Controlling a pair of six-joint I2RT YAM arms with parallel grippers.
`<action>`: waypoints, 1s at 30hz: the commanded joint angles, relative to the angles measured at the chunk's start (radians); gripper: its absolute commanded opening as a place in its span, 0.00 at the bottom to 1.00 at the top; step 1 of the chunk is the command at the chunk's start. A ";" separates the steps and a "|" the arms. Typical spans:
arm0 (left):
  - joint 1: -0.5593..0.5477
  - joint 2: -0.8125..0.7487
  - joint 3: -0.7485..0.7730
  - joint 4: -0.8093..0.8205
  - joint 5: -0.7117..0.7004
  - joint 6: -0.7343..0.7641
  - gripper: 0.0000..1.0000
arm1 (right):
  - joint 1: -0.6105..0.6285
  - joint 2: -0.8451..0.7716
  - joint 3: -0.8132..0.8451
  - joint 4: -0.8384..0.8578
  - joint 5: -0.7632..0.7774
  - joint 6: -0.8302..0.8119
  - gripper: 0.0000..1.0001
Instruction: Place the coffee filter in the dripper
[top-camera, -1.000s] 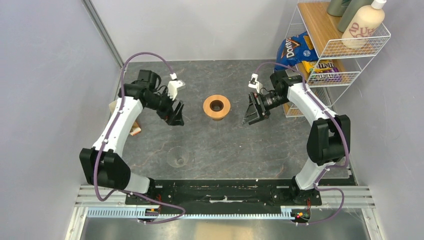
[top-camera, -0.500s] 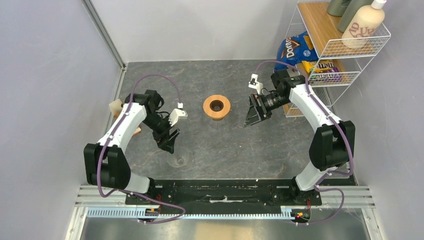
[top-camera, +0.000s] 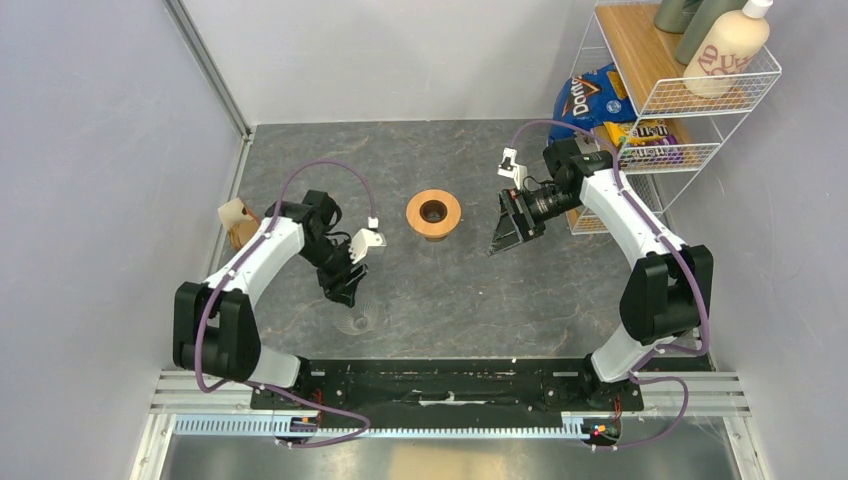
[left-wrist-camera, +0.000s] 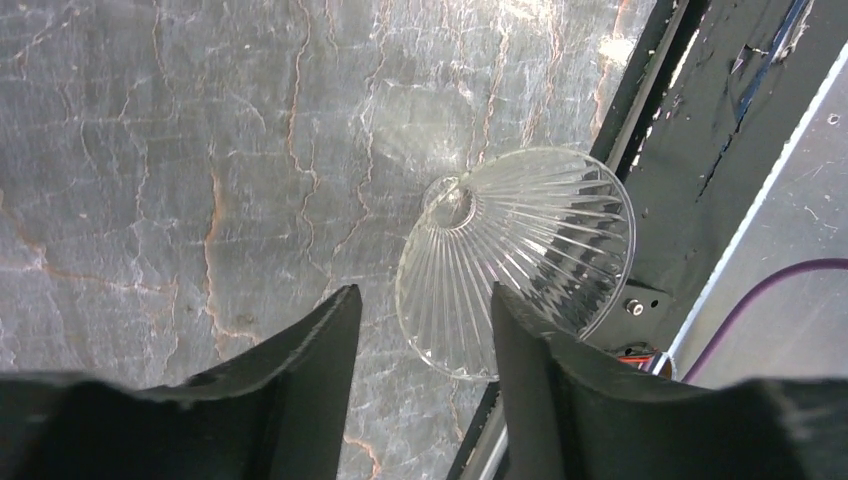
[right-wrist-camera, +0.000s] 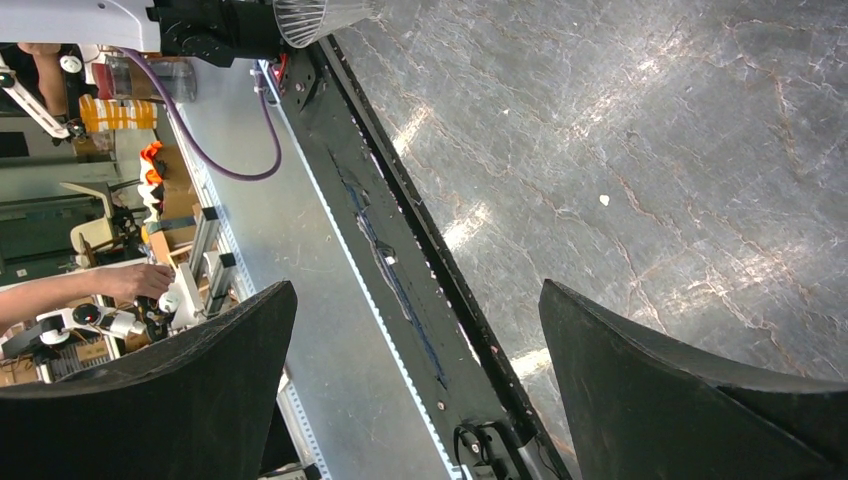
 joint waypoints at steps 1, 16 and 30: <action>-0.028 0.012 -0.022 0.070 0.042 -0.002 0.54 | 0.002 -0.031 0.022 -0.020 0.005 -0.021 0.99; -0.051 -0.083 -0.020 0.034 0.049 -0.163 0.05 | 0.001 -0.098 0.069 0.043 0.070 0.046 0.99; -0.077 0.068 0.762 -0.205 0.088 -0.676 0.02 | 0.000 -0.138 0.270 0.154 0.221 0.323 0.99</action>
